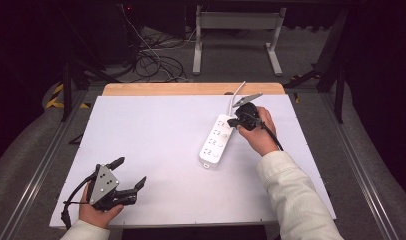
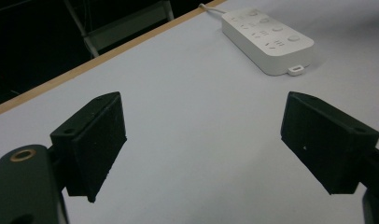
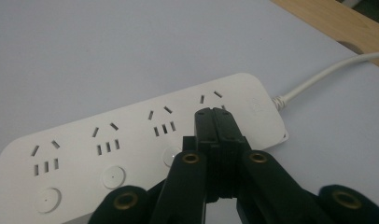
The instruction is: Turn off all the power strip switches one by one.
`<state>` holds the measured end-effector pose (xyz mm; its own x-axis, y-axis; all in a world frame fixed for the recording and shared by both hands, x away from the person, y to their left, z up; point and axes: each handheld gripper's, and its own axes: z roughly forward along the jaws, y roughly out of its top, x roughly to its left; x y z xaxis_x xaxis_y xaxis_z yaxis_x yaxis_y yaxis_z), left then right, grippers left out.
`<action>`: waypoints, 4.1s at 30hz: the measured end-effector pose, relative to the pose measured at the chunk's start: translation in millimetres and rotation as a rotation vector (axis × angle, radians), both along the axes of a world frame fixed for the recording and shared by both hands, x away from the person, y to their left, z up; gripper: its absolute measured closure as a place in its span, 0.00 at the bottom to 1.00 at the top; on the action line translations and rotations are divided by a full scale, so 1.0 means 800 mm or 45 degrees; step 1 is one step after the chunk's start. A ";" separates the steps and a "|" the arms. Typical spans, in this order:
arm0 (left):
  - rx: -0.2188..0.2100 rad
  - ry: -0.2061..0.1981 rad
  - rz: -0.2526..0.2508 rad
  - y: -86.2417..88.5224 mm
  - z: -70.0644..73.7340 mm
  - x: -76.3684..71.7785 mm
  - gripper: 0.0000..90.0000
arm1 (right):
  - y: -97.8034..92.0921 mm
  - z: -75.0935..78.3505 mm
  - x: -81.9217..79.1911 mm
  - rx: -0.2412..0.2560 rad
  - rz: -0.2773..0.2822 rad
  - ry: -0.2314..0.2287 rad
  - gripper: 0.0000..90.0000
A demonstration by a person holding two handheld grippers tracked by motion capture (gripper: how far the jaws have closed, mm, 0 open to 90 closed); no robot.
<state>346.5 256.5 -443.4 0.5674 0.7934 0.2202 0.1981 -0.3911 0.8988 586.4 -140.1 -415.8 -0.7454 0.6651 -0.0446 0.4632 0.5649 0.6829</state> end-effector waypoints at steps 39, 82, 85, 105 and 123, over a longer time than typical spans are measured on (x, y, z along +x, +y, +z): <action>0.007 0.003 -0.001 0.000 -0.001 0.001 0.16 | 0.024 -0.032 -0.001 -0.128 0.084 0.100 1.00; 0.000 0.003 0.008 0.001 0.000 0.001 0.16 | 0.013 0.013 -0.011 0.112 0.053 -0.078 1.00; 0.002 0.001 0.006 0.000 0.000 0.001 0.16 | 0.015 0.015 -0.010 0.104 0.079 -0.105 1.00; 0.003 0.004 0.004 0.001 -0.001 0.002 0.16 | -0.016 -0.011 0.028 0.063 -0.091 -0.020 1.00; 0.002 0.010 0.005 0.002 -0.001 0.002 0.16 | -0.004 -0.032 0.035 -0.003 -0.072 0.055 1.00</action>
